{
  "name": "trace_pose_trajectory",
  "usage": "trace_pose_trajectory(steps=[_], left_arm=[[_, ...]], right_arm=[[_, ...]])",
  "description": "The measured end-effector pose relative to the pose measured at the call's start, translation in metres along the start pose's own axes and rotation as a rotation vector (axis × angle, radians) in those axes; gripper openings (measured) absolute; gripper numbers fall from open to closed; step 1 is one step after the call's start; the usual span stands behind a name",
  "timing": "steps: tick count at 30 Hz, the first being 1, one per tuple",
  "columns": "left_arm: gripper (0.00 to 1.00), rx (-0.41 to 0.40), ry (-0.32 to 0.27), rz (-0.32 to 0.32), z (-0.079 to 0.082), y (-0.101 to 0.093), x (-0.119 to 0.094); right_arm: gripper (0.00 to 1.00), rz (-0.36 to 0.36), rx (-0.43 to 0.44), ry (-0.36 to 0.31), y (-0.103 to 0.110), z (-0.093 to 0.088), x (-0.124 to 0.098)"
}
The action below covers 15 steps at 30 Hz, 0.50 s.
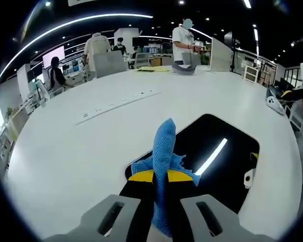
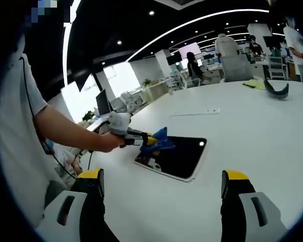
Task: Wipe the mirror surface with the cleaning cloth until all visible marks leave the cleaned area.
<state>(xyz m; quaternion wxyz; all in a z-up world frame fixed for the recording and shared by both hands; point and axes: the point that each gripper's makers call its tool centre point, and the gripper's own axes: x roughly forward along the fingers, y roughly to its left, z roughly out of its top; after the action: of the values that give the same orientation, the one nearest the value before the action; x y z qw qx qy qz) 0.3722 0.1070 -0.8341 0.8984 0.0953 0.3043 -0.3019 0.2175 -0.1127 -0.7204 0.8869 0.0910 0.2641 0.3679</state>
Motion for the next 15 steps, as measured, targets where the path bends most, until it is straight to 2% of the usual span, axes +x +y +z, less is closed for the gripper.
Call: trace_pose_trajectory(steps=[15], left_arm=[[0.04, -0.007, 0.005, -0.005, -0.0081, -0.0042, -0.0099]], right_arm=[[0.96, -0.003, -0.012, -0.001, 0.0029, 0.0039, 0.0009]])
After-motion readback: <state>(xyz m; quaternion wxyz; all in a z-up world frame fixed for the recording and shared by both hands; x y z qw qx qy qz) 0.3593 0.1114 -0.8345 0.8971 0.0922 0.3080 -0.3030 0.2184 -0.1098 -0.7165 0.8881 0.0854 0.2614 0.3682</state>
